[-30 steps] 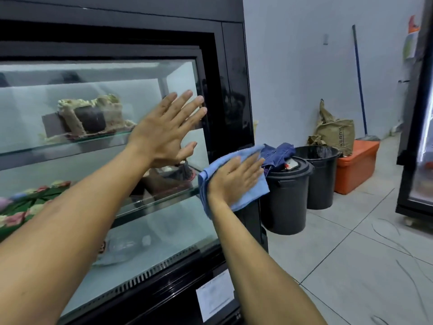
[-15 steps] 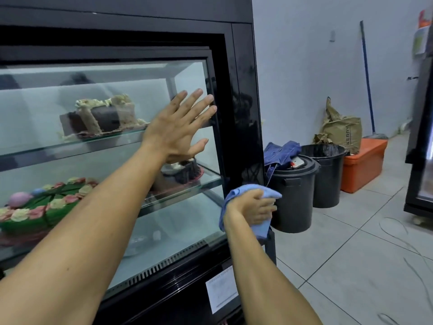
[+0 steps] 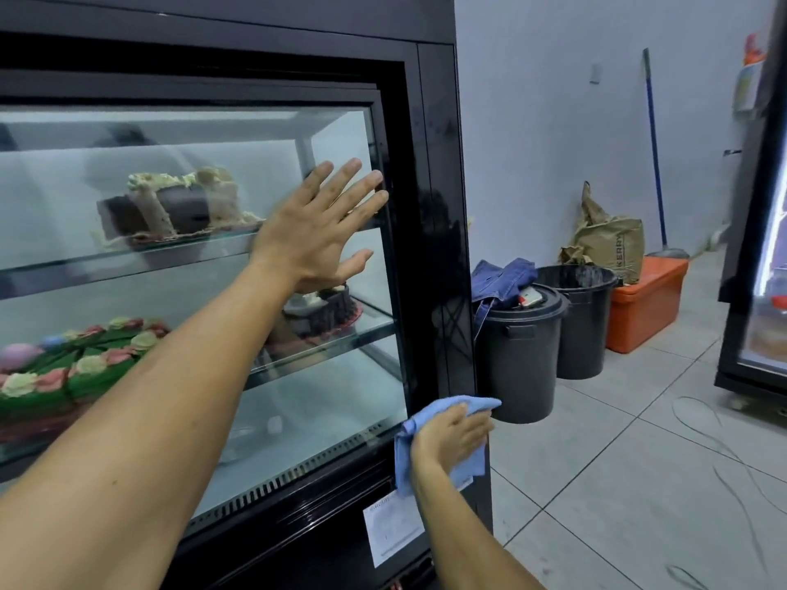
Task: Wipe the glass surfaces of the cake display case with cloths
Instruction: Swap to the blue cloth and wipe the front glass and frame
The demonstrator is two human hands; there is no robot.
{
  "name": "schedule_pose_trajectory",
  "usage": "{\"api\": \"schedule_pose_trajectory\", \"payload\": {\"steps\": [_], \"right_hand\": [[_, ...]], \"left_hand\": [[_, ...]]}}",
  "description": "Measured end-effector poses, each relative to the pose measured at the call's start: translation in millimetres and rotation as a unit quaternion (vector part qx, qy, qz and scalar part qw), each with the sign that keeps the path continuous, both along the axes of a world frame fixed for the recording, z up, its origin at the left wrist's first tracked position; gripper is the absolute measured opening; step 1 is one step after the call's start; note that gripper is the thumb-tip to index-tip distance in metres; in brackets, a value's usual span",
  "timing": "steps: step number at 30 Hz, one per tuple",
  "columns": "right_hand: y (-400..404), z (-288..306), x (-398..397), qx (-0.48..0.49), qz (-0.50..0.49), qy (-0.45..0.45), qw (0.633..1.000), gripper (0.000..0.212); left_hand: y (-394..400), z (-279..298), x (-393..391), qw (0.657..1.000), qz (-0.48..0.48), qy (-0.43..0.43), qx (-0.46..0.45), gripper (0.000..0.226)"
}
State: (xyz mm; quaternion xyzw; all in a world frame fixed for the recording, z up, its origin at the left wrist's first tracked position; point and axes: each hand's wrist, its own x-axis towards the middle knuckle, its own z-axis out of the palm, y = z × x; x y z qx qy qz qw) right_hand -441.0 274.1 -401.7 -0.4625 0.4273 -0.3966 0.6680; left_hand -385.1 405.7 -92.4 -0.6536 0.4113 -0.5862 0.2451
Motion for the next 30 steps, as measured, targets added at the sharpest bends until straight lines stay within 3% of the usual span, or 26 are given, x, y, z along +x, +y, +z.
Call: {"api": "schedule_pose_trajectory", "payload": {"steps": [2,3,5,8,10,11,14,17,20,22,24,27,28,30], "right_hand": [[-6,44,11,0.086,-0.026,0.021,0.996,0.064],[-5,69,16,0.070,-0.033,0.022,0.997,0.065],[0,107,25,-0.117,-0.030,0.012,0.993,0.064],[-11,119,23,-0.415,-0.051,-0.006,0.908,0.063],[-32,86,22,-0.509,-0.046,0.011,0.860,0.063],[-38,61,19,-0.520,-0.032,0.022,0.853,0.062],[-26,-17,4,-0.394,0.027,0.001,0.919,0.070],[2,-55,-6,-0.260,0.044,-0.015,0.965,0.088],[6,-17,2,-0.055,0.008,0.012,0.998,0.070],[4,41,7,-0.013,-0.015,0.018,1.000,0.062],[4,99,14,-0.145,-0.038,-0.012,0.989,0.061],[-15,138,24,-0.435,-0.047,-0.031,0.899,0.062],[-24,136,23,-0.487,-0.045,-0.034,0.872,0.063],[-42,104,16,-0.520,-0.001,-0.049,0.853,0.064]], "left_hand": [[0,-1,-1,1.000,0.005,-0.002,0.001,0.080],[-1,0,-1,1.000,0.007,-0.004,0.001,0.080],[-1,-1,-1,1.000,0.012,-0.005,0.004,0.079],[0,-2,2,1.000,0.004,-0.009,-0.004,0.079],[0,-3,4,1.000,-0.001,-0.011,-0.006,0.079],[-1,-2,3,1.000,-0.001,-0.010,-0.005,0.079],[0,-2,0,1.000,0.012,-0.012,0.001,0.080],[0,-3,0,1.000,0.013,-0.015,0.002,0.080],[1,-2,1,1.000,0.008,-0.010,-0.002,0.079],[0,-2,1,1.000,0.005,-0.009,-0.003,0.079],[0,-2,0,1.000,0.008,-0.011,-0.004,0.079],[0,-2,0,1.000,0.004,-0.008,-0.003,0.078],[0,-2,-1,1.000,0.004,-0.001,-0.002,0.078],[0,-3,1,1.000,-0.001,0.003,-0.003,0.078]]}}
